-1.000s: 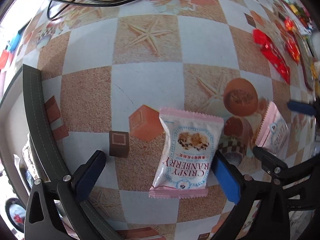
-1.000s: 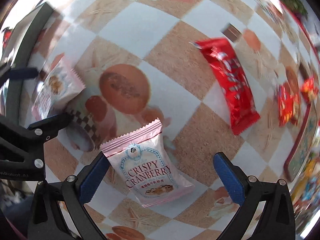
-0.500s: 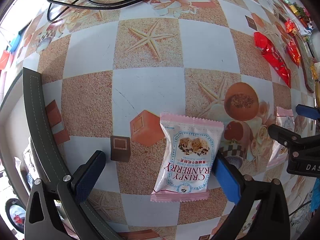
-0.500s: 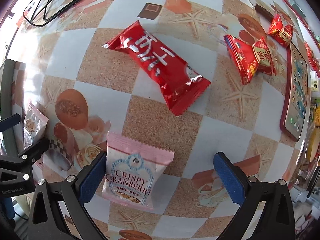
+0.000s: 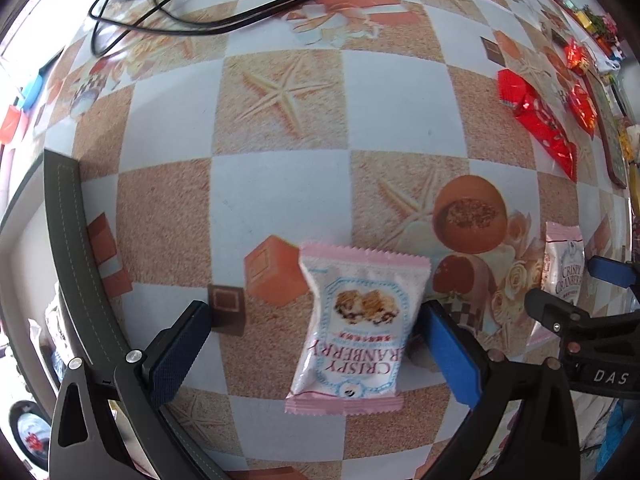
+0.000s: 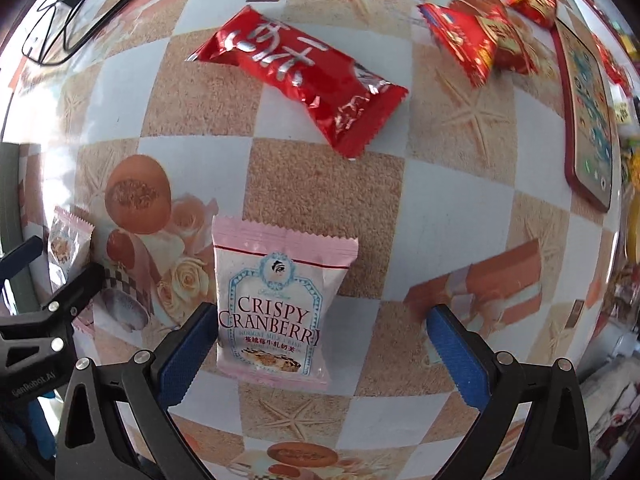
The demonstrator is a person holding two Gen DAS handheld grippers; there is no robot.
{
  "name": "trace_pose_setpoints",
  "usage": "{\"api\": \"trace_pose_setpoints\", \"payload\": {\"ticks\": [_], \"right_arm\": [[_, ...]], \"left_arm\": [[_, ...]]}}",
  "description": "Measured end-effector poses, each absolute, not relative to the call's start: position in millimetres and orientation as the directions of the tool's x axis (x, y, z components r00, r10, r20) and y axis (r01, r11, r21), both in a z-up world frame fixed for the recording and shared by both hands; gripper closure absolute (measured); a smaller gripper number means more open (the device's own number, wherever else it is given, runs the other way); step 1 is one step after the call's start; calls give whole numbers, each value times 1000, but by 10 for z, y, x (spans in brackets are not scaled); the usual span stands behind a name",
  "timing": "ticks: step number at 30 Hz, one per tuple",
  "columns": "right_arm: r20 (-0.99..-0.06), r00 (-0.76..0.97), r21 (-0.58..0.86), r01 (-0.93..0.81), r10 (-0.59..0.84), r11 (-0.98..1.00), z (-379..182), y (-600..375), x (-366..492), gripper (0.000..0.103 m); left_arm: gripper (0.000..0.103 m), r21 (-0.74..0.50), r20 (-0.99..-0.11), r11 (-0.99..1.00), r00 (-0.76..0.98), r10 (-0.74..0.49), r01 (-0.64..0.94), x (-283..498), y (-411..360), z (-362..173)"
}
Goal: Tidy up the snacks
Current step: 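Hold the packet in the left tool while the right tool approaches another Crispy Cranberry packet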
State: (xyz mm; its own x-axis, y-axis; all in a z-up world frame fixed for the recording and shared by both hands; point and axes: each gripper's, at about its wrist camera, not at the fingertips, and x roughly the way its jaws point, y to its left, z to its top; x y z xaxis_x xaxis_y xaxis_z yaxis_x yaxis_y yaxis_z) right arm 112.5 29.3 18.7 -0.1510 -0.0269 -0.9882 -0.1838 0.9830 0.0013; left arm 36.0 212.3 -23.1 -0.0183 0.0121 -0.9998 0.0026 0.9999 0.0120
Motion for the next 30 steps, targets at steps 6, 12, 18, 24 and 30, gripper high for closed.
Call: {"api": "trace_pose_setpoints", "payload": {"ticks": [6, 12, 18, 24, 30], "right_arm": [[-988, -152, 3, -182, -25, 983, 182, 231, 979, 0], [-988, -154, 4, -155, -20, 988, 259, 169, 785, 0], [-990, -140, 4, -152, -17, 988, 163, 15, 709, 0], [-992, -128, 2, -152, -18, 988, 198, 81, 713, 0], [-991, -134, 1, -154, -20, 988, 236, 115, 759, 0]], "left_arm": [[0, 12, -1000, 1000, 29, 12, 12, 354, 2053, -190], [0, 11, -956, 999, 295, 0, 35, 237, 1959, -94], [0, 12, -825, 1000, 564, 19, -16, 112, 1881, -87], [0, 12, -814, 1000, 581, 18, -14, 110, 1935, -56], [0, 10, -814, 1000, 581, 18, -16, 72, 1948, -41]]}}
